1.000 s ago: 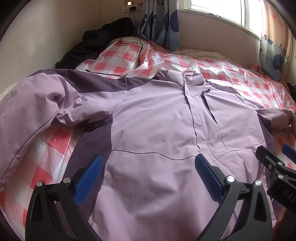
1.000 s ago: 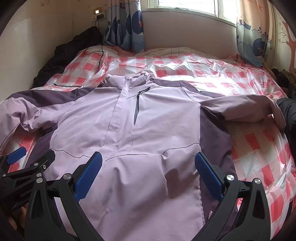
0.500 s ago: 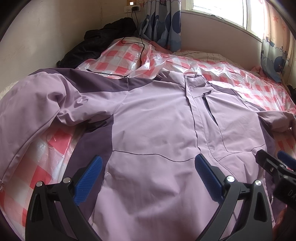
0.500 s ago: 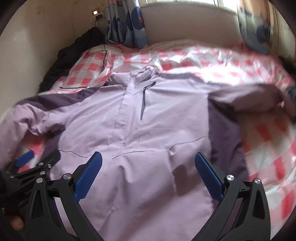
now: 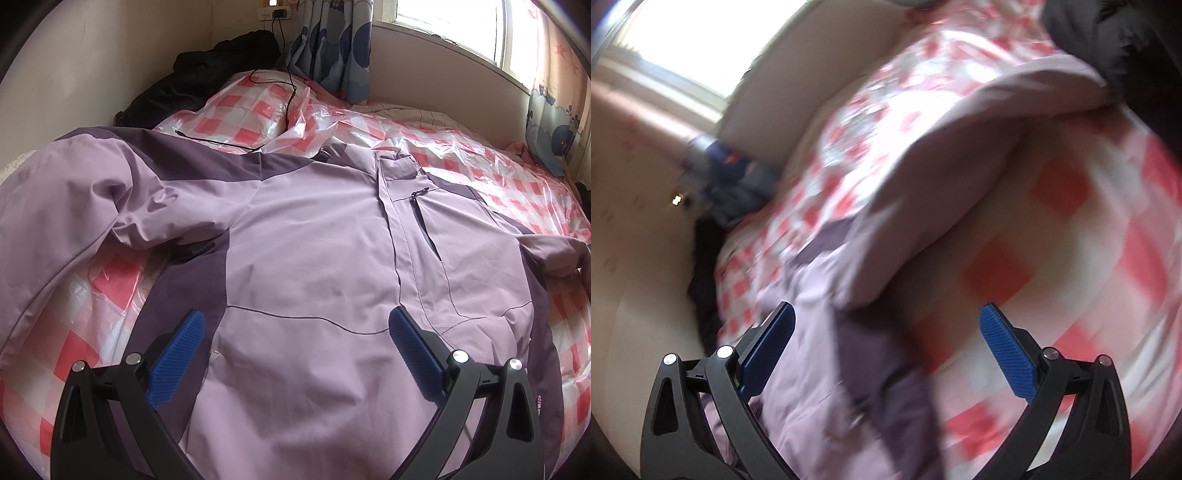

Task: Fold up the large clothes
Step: 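Move the right gripper to the cuff of the sleeve nearest it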

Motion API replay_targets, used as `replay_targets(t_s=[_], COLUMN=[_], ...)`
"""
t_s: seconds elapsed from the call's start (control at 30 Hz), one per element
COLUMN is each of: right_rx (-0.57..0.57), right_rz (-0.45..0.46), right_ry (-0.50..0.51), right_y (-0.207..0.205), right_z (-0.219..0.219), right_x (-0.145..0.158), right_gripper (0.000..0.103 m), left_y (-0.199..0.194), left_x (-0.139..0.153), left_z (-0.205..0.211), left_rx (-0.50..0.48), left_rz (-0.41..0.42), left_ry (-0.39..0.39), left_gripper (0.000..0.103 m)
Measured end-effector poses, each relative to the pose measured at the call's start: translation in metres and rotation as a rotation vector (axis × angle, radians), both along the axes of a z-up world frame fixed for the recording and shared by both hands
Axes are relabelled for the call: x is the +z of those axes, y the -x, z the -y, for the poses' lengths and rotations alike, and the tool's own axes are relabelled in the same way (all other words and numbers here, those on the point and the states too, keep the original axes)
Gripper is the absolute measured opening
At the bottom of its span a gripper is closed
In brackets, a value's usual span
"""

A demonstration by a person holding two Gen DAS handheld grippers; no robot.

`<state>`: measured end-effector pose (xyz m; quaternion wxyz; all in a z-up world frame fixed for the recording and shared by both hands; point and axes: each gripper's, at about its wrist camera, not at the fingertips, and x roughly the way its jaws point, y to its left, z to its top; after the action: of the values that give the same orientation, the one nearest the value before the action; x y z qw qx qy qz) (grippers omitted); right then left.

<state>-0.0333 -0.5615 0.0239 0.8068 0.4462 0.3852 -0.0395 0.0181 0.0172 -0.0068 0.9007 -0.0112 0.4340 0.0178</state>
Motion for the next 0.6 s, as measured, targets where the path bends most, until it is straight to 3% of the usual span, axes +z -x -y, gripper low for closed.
replay_targets(t_s=[0.17, 0.33, 0.47, 0.5, 0.53, 0.6], right_rx=[-0.111, -0.285, -0.28, -0.258, -0.219, -0.135], right_rz=[-0.039, 0.031, 0.105, 0.122, 0.135, 0.166], right_ry=[-0.048, -0.258, -0.17, -0.112, -0.051, -0.017], right_y=[-0.026, -0.039, -0.058, -0.065, -0.075, -0.092], right_z=[0.075, 0.127, 0.141, 0.139, 0.137, 0.129], right_x=[-0.027, -0.061, -0.053, -0.043, -0.03, -0.007], right_gripper=[0.097, 0.097, 0.097, 0.088, 0.063, 0.034], left_y=[-0.001, -0.002, -0.001, -0.001, -0.001, -0.002], left_x=[-0.004, -0.007, -0.01, -0.011, -0.012, -0.015], left_z=[0.004, 0.01, 0.014, 0.016, 0.017, 0.019], left_rx=[-0.016, -0.02, -0.031, -0.034, -0.039, -0.048], left_rz=[-0.016, -0.017, -0.015, -0.015, -0.019, -0.02], left_ry=[-0.022, -0.028, -0.018, -0.013, -0.016, -0.014], left_gripper=[0.096, 0.096, 0.096, 0.096, 0.096, 0.096])
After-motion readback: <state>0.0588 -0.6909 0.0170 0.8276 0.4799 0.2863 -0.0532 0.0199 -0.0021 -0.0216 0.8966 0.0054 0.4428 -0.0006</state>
